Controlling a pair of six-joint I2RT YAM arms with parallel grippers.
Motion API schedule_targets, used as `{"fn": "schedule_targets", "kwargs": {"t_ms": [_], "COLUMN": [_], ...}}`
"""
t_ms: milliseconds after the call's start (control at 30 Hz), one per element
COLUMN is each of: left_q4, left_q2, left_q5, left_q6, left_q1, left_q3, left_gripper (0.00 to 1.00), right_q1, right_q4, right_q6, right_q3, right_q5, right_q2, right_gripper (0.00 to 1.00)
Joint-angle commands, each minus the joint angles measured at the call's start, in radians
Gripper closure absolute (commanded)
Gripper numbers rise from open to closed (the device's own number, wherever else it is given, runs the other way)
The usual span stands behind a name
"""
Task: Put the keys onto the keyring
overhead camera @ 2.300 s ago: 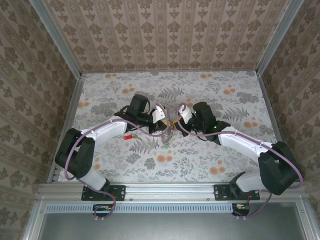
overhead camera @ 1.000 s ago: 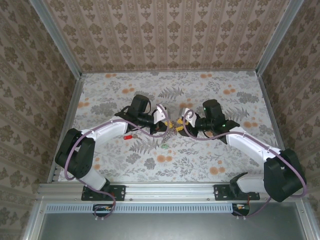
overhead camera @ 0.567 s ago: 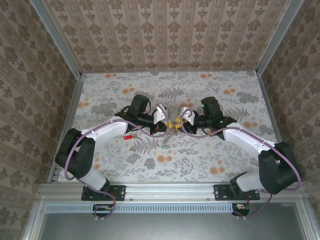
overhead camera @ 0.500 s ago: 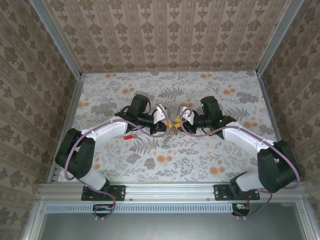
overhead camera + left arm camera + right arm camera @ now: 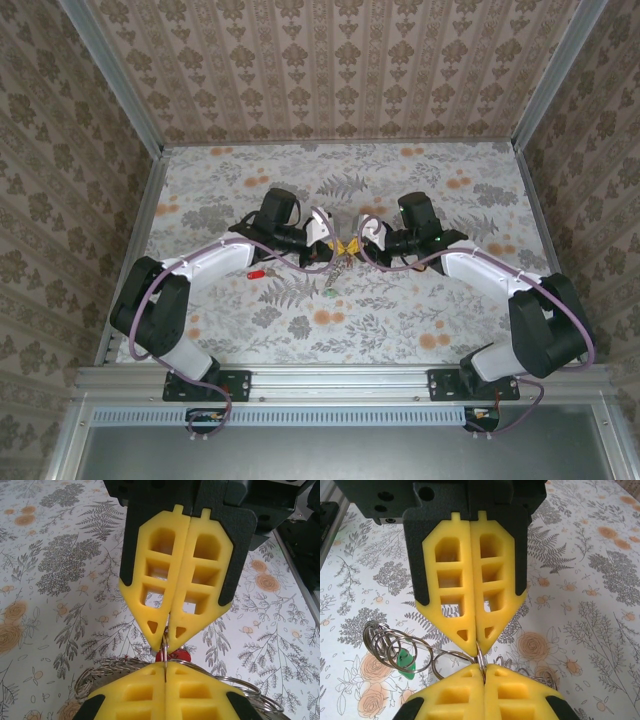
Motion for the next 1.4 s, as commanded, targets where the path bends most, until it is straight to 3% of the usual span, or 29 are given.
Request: {"fn": "schedule_targets", "kwargs": {"t_ms": [0,267,533,833,1000,1033,1367], "left_q4": [-0.021,-0.076,-0.115,-0.164,-0.176,-0.169,0.109], "left_q2": [-0.004,0.021,0.055,0.074,0.07,0.068,-0.004], "left_q5": [0.01,-0.011,-0.003,-0.011,-0.008,-0.001,0.144], "left_q6": [0.015,0.05,0.065,0.086,0.086,0.08,-0.097], "left_q1": [-0.003,-0.024,-0.043,-0.049,-0.048,-0.046,0.002], "left_q3": [0.014,0.057,0.104,0.117,0.118,0.114,0.008], "left_gripper": [0.91,0.76,0.75,0.77,1.0,1.0,1.0], "right_q1": [-0.006,0.001,0.009,0.009,0.008,0.009,-0.011], "right_q4": [-0.056,-0.133,-0.142,-0.049,-0.034,-0.035,0.143], "right_q6": [-0.02,-0.025,-0.021,0.036,0.043,0.045,0.159], "right_q3": [0.044,0.07,0.073,0.045,0.037,0.037,-0.098], "right_q5": [0.007,-0.003,-0.011,-0.042,-0.054,-0.054,-0.046], "right_q2": [-0.007,-0.031,-0.036,-0.072,-0.075,-0.077,-0.084], "right_gripper": [0.99,1.0,1.0,1.0,1.0,1.0,0.81]}}
